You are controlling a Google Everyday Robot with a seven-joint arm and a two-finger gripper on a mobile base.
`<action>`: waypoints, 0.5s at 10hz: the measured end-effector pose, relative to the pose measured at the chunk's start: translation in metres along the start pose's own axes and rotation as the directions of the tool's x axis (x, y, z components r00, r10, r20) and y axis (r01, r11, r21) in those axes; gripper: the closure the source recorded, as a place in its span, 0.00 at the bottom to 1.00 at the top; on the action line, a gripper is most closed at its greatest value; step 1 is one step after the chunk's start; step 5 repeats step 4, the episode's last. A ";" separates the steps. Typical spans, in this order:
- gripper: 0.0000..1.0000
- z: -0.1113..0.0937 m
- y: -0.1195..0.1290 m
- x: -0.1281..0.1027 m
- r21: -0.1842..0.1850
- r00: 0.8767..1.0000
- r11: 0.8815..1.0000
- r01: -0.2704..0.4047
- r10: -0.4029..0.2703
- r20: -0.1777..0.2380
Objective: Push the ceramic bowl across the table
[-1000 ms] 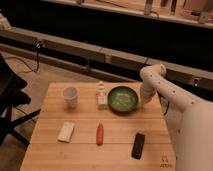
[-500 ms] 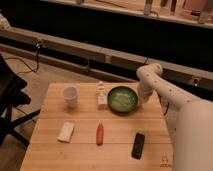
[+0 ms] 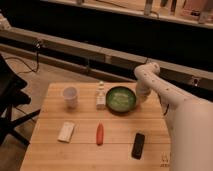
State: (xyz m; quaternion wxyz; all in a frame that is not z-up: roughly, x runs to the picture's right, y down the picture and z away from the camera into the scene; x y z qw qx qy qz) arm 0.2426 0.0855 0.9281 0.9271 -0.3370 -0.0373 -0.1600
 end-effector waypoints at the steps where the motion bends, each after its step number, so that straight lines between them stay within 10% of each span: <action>1: 0.96 0.000 -0.001 -0.001 -0.003 1.000 1.000 0.005 -0.005 0.000; 5: 0.96 0.001 -0.006 -0.009 -0.007 1.000 1.000 0.023 -0.023 0.001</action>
